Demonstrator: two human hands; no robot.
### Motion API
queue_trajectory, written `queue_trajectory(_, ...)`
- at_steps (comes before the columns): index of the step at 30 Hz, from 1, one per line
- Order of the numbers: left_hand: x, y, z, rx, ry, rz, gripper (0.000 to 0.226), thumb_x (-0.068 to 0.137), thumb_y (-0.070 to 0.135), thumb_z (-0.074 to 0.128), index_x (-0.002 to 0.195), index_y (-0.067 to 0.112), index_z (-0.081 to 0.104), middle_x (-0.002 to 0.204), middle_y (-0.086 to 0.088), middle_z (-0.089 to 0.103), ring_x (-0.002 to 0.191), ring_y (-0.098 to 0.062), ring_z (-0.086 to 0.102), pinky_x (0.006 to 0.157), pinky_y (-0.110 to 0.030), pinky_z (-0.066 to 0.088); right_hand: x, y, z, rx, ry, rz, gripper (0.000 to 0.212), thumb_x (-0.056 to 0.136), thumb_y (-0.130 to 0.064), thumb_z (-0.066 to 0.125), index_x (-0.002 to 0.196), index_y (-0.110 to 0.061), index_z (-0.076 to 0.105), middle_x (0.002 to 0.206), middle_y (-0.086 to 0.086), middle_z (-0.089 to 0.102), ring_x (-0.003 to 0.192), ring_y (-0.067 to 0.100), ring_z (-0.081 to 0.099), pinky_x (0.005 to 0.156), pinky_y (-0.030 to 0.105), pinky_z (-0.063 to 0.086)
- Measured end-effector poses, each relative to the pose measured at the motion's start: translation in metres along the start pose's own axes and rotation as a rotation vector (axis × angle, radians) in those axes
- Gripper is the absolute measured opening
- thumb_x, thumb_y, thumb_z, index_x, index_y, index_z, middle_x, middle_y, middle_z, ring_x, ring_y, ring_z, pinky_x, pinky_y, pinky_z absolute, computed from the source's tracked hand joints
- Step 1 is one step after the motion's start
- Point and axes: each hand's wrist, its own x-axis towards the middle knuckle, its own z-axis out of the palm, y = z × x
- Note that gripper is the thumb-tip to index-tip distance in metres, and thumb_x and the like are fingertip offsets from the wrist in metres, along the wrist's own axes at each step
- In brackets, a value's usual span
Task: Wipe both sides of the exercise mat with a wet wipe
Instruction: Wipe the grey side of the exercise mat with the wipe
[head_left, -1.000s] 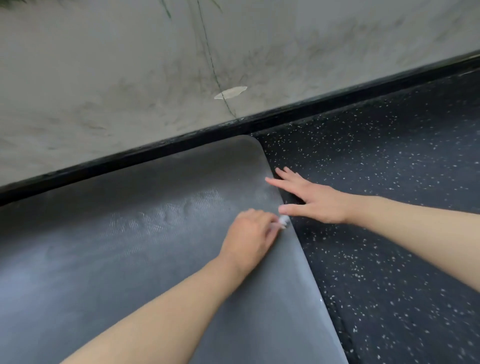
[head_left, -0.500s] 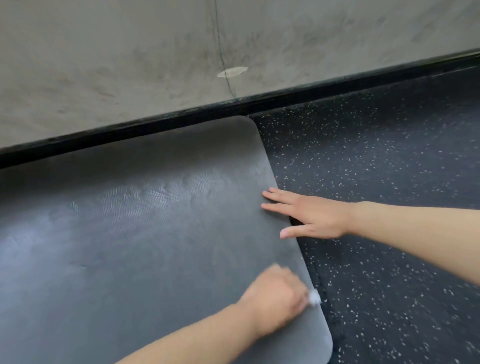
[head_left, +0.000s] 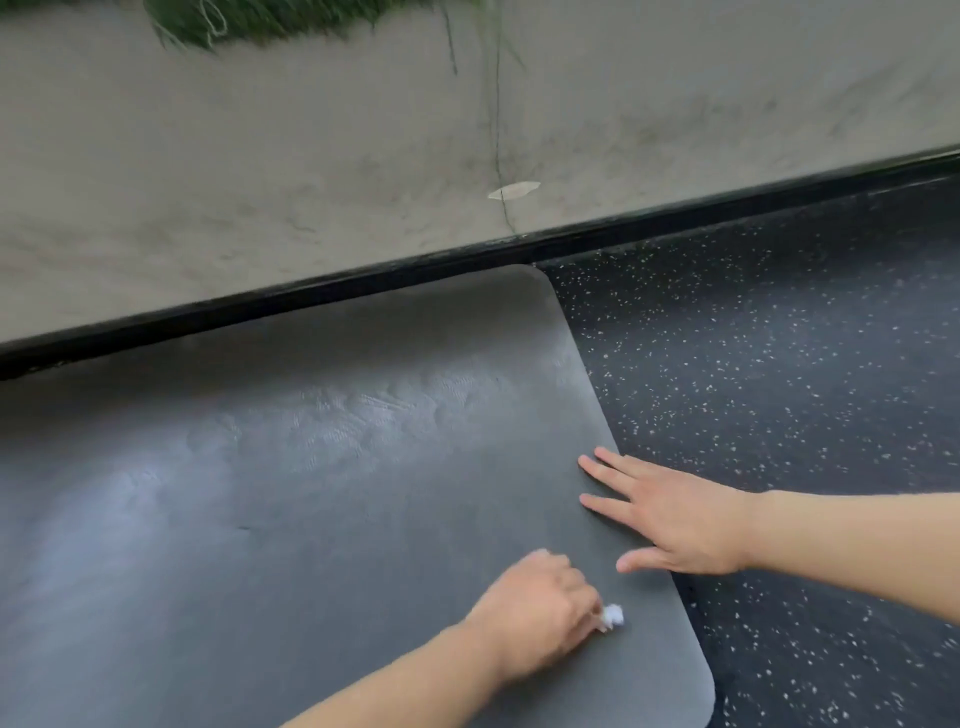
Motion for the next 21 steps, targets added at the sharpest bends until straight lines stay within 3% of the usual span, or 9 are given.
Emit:
queue_trajectory(3, -0.020, -0.064, -0.025, -0.058, 0.239, -0.422, 0.023, 0.098, 0.046, 0.049, 0.089, 0.031, 0.065, 0.078, 0.010, 0.064, 0.075, -0.016, 0.057, 0.066, -0.034, 0.042, 0.000, -0.016, -0.003, -0.040, -0.151, 0.070, 0.096, 0.102, -0.073, 0.035, 0.168, -0.016, -0.003, 0.170, 0.016, -0.027, 0.160, 0.032, -0.021, 0.128, 0.042, -0.008)
queue_trajectory(4, -0.031, -0.071, -0.031, -0.066, 0.245, -0.471, 0.022, 0.097, 0.045, 0.048, 0.090, 0.031, 0.063, 0.079, 0.010, 0.064, 0.075, -0.017, 0.058, 0.066, -0.034, 0.042, 0.001, -0.021, -0.005, -0.047, -0.177, 0.084, 0.098, 0.102, -0.072, 0.038, 0.168, -0.015, -0.007, 0.169, 0.017, -0.030, 0.160, 0.032, -0.022, 0.129, 0.042, -0.007)
queue_trajectory(8, -0.054, -0.088, -0.047, 0.071, 0.019, -0.098, 0.019, 0.099, 0.030, 0.047, 0.082, 0.022, 0.050, 0.071, 0.000, 0.058, 0.067, -0.024, 0.052, 0.060, -0.034, 0.035, 0.005, -0.040, -0.019, 0.051, -0.281, 0.167, 0.100, 0.101, -0.073, 0.041, 0.167, -0.018, -0.010, 0.169, 0.014, -0.031, 0.161, 0.027, -0.017, 0.132, 0.038, 0.008)
queue_trajectory(9, -0.057, -0.105, -0.057, 0.102, 0.073, -0.184, 0.019, 0.096, 0.026, 0.053, 0.080, 0.020, 0.048, 0.067, -0.004, 0.058, 0.063, -0.027, 0.053, 0.058, -0.033, 0.032, 0.006, -0.045, -0.023, 0.105, -0.294, 0.193, 0.100, 0.101, -0.072, 0.042, 0.167, -0.020, -0.012, 0.169, 0.012, -0.031, 0.162, 0.025, -0.015, 0.131, 0.035, 0.012)
queue_trajectory(13, -0.081, -0.197, -0.092, 0.027, 0.333, -1.008, 0.018, 0.095, 0.030, 0.057, 0.085, 0.014, 0.054, 0.072, -0.014, 0.066, 0.069, -0.040, 0.060, 0.059, -0.043, 0.046, 0.025, -0.077, -0.031, 0.161, -0.312, 0.300, 0.115, 0.092, -0.077, 0.053, 0.163, -0.028, -0.023, 0.170, 0.022, -0.025, 0.162, 0.037, -0.009, 0.129, 0.038, 0.023)
queue_trajectory(14, -0.085, -0.202, -0.090, 0.003, 0.370, -1.062, 0.020, 0.096, 0.032, 0.055, 0.086, 0.015, 0.054, 0.073, -0.014, 0.066, 0.070, -0.041, 0.060, 0.061, -0.045, 0.048, 0.032, -0.089, -0.029, 0.170, -0.308, 0.345, 0.124, 0.086, -0.082, 0.056, 0.162, -0.027, -0.026, 0.169, 0.025, -0.025, 0.161, 0.041, -0.010, 0.128, 0.040, 0.025)
queue_trajectory(16, -0.081, -0.187, -0.083, -0.031, 0.311, -0.913, 0.021, 0.098, 0.033, 0.052, 0.088, 0.014, 0.054, 0.076, -0.016, 0.065, 0.072, -0.041, 0.060, 0.062, -0.044, 0.047, 0.042, -0.112, -0.021, 0.215, -0.268, 0.442, 0.144, 0.071, -0.092, 0.061, 0.154, -0.023, -0.035, 0.165, 0.028, -0.032, 0.158, 0.046, -0.017, 0.126, 0.042, 0.029)
queue_trajectory(19, -0.080, -0.176, -0.080, 0.005, 0.103, -0.456, 0.021, 0.098, 0.028, 0.053, 0.085, 0.012, 0.053, 0.075, -0.018, 0.063, 0.069, -0.040, 0.058, 0.063, -0.040, 0.042, 0.043, -0.130, -0.012, 0.262, -0.164, 0.513, 0.156, 0.057, -0.095, 0.066, 0.152, -0.030, -0.040, 0.161, 0.024, -0.042, 0.156, 0.039, -0.027, 0.121, 0.034, 0.038)
queue_trajectory(21, -0.079, -0.212, -0.088, 0.046, 0.158, -0.574, 0.023, 0.098, 0.032, 0.053, 0.084, 0.014, 0.052, 0.074, -0.017, 0.063, 0.068, -0.040, 0.058, 0.061, -0.041, 0.046, 0.039, -0.133, -0.012, 0.253, -0.126, 0.526, 0.156, 0.056, -0.093, 0.068, 0.151, -0.034, -0.041, 0.162, 0.020, -0.043, 0.157, 0.035, -0.028, 0.117, 0.030, 0.041)
